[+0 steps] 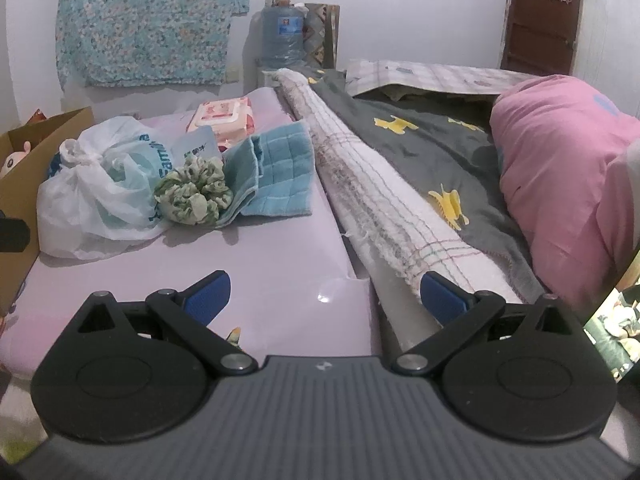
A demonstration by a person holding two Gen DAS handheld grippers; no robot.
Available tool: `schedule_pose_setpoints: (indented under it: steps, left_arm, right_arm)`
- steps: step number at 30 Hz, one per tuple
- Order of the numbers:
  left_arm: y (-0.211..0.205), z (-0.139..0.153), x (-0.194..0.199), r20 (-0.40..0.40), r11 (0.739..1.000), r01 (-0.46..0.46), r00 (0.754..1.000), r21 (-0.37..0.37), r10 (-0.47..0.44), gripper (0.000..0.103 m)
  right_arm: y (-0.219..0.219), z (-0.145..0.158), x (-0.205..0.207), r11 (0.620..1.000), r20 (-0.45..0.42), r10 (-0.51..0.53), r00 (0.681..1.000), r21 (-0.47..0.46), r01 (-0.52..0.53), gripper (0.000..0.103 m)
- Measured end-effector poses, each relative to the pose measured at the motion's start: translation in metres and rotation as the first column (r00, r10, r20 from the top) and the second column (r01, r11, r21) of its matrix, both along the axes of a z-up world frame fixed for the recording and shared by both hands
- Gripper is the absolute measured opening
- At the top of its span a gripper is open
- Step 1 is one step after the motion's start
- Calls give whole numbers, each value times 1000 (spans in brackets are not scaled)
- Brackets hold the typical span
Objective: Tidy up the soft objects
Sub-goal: 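Withdraw both tools from the box back toward the bed, then close the left gripper on the green scrunchie while the right gripper grasps the blue towel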
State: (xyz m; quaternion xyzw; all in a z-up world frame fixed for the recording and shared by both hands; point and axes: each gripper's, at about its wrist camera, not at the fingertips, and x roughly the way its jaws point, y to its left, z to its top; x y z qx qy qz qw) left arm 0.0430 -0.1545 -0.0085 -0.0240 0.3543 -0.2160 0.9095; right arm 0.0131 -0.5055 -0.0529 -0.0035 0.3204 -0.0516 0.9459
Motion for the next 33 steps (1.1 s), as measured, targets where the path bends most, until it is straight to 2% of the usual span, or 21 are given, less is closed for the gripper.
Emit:
schedule_pose_setpoints:
  steps: [3, 6, 12, 14, 16, 19, 23, 30, 33]
  left_arm:
    - [-3, -3, 4, 9, 1000, -6, 1000, 15, 6, 103]
    - [-10, -5, 11, 33, 999, 7, 999, 35, -8, 103]
    - [-41, -10, 30, 125, 983, 35, 990, 180, -58, 103]
    - [-49, -13, 38, 146, 978, 44, 986, 206, -75, 103]
    - [-58, -15, 49, 159, 979, 55, 983, 199, -87, 103]
    - [-67, -18, 71, 144, 984, 63, 986, 167, -87, 100]
    - [-80, -23, 100, 107, 988, 84, 989, 130, -99, 95]
    - [-107, -46, 139, 19, 970, 122, 991, 209, -129, 77]
    - [-114, -55, 152, 8, 963, 125, 991, 240, -131, 77]
  right_arm:
    - [-1, -1, -1, 999, 34, 33, 999, 17, -33, 102]
    - [-6, -2, -1, 995, 59, 64, 996, 73, -68, 102]
    - [-16, -10, 17, 972, 67, 88, 994, 215, -100, 102]
    - [-18, -12, 23, 969, 75, 85, 994, 226, -100, 102]
    - [-20, -14, 29, 969, 86, 78, 993, 228, -96, 102]
    - [-24, -17, 37, 964, 103, 78, 992, 245, -101, 100]
    - [-27, -25, 48, 961, 108, 74, 991, 257, -100, 89]
    - [-37, -43, 71, 944, 78, 60, 995, 318, -82, 72]
    - [-43, -50, 80, 930, 74, 54, 996, 358, -77, 65]
